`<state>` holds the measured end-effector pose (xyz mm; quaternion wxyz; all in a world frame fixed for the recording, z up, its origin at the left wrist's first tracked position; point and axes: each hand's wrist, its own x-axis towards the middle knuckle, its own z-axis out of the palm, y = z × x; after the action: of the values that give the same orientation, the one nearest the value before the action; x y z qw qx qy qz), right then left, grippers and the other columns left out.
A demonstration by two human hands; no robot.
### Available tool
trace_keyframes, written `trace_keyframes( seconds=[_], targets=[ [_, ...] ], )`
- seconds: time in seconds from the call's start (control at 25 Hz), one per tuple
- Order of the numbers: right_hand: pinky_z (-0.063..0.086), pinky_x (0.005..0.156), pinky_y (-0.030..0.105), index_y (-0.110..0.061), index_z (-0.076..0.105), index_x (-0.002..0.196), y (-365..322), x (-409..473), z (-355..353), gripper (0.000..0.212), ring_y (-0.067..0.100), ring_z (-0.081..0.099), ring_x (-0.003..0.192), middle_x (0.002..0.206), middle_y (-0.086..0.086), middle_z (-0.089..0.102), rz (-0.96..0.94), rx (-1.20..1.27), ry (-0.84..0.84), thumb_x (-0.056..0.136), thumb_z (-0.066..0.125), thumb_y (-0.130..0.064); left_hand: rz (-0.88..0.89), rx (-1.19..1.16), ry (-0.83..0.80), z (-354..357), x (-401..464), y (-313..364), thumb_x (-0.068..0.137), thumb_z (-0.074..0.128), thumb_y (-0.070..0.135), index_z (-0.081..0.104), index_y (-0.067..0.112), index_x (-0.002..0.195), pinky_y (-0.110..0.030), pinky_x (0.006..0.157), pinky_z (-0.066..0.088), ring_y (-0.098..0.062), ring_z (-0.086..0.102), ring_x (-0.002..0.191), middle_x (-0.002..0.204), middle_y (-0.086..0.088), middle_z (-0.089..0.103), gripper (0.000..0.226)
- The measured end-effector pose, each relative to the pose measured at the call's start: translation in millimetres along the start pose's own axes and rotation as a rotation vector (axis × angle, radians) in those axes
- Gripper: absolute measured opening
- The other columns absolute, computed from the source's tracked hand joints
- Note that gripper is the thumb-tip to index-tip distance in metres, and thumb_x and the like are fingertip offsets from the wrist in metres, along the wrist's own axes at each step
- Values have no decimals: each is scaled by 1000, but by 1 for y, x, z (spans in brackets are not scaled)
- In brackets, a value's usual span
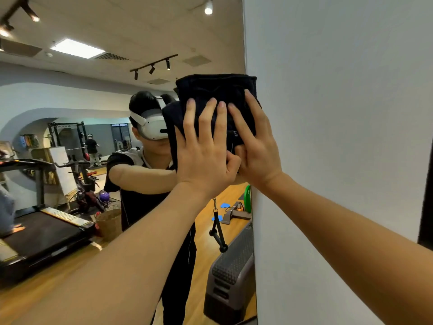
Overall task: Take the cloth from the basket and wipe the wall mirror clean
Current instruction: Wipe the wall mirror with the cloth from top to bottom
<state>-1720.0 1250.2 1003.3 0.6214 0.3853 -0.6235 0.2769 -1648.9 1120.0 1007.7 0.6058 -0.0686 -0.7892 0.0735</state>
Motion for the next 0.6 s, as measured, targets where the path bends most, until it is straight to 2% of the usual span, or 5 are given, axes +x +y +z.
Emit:
trace_keyframes(
  seconds=[0.24, 0.44, 0.52, 0.6],
  targets=[
    [28, 123, 21, 1, 45, 153, -14, -63, 2, 56, 43, 30, 153, 164, 30, 26, 80, -28, -77, 97, 50, -9, 34, -18, -49, 13, -56, 7, 87, 44, 36, 25, 8, 162, -67, 111, 38, -44, 16, 153, 164, -14, 21, 83],
    [40, 122, 46, 1, 42, 155, -32, -85, 4, 61, 48, 23, 155, 164, 31, 22, 123, -73, -107, 95, 47, -7, 86, -49, -86, 11, -80, -2, 86, 42, 31, 26, 9, 162, -66, 114, 36, -41, 13, 154, 165, -12, 21, 80],
    [40, 121, 48, 0, 39, 156, -40, -86, 7, 66, 49, 20, 156, 165, 31, 20, 151, -94, -117, 91, 48, -4, 87, -63, -85, 7, -82, -8, 86, 43, 30, 28, 10, 162, -63, 114, 38, -40, 15, 154, 165, -10, 24, 80],
    [41, 120, 55, -1, 37, 157, -48, -86, 11, 71, 50, 16, 156, 166, 30, 19, 165, -103, -119, 88, 52, 1, 77, -68, -86, 2, -85, -14, 86, 43, 30, 28, 11, 162, -61, 112, 42, -38, 15, 155, 165, -8, 24, 79]
  ],
)
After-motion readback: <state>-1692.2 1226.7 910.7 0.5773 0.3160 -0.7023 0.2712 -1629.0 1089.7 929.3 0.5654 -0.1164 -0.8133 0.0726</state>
